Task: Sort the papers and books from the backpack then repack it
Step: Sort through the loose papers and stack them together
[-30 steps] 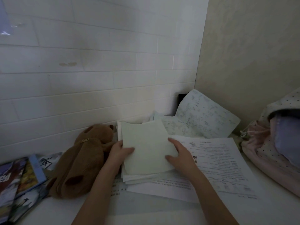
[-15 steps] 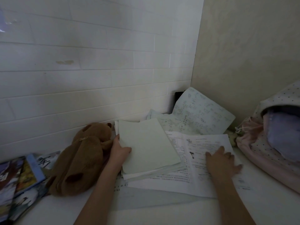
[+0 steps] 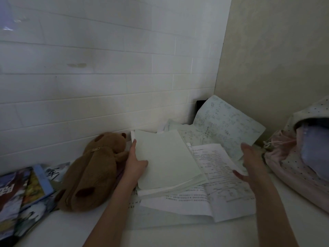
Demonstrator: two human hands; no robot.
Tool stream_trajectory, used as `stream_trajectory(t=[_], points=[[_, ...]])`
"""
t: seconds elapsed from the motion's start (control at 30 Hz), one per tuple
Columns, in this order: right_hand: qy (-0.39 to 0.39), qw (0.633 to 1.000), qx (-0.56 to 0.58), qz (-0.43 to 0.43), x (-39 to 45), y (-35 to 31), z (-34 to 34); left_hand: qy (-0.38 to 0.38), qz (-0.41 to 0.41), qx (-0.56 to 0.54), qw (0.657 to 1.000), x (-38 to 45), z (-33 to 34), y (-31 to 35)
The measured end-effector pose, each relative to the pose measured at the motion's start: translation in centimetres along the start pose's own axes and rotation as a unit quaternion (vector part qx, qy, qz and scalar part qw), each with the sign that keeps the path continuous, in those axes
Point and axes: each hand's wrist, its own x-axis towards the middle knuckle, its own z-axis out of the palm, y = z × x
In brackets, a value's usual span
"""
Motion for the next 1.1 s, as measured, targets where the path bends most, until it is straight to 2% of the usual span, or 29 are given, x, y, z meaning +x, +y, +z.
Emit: stream_trajectory(t=[0.03,0.1,0.2,0.27,0.4,0.5,0.6,0.77,0.83,0.9,1.03,1.1], points=[[0.039,0.999,-0.030,0.014,0.5,0.3,-0.6,0.002,-0.001,0.000,1.000,0.1,0.0,-0.1],[0.061,0.975,-0.212,0.027,1.2,1.6,-1.3,0.006,0.003,0.005,1.000,0.1,0.1,-0.2],[0.016,0.881,-0.472,0.033,0.9,3.7,-0.6,0.008,0.004,0.009,1.000,0.1,0.2,-0.3],[-0.013,0.842,-0.538,0.032,0.5,4.1,0.4,0.009,0.007,0.006,1.000,0.1,0.3,-0.4],[0.036,0.849,-0.527,0.022,0.7,3.5,0.8,0.013,0.008,0.005,1.000,0.2,0.2,-0.5],[0.026,0.835,-0.549,-0.001,0.5,3.3,1.1,0.013,0.009,0.005,1.000,0.2,0.3,-0.5],[0.034,0.841,-0.538,-0.047,0.0,3.9,2.1,0.014,0.007,0.000,1.000,0.2,0.4,-0.5],[0.172,0.860,-0.465,-0.118,-0.9,2.8,2.8,0.018,0.026,0.002,1.000,0.0,0.3,-0.4],[0.266,0.840,-0.440,-0.174,-1.4,1.8,2.7,0.015,0.039,0.014,0.999,-0.1,0.4,-0.3],[0.313,0.805,-0.430,-0.264,-1.7,1.2,3.0,0.009,0.058,0.045,0.997,-0.2,0.7,-0.4],[0.255,0.748,-0.498,-0.357,-3.6,1.3,6.6,0.000,0.075,0.088,0.993,-0.1,1.0,-0.7],[0.173,0.742,-0.533,-0.367,-6.1,1.1,8.9,0.002,0.075,0.090,0.993,0.0,1.0,-0.7]])
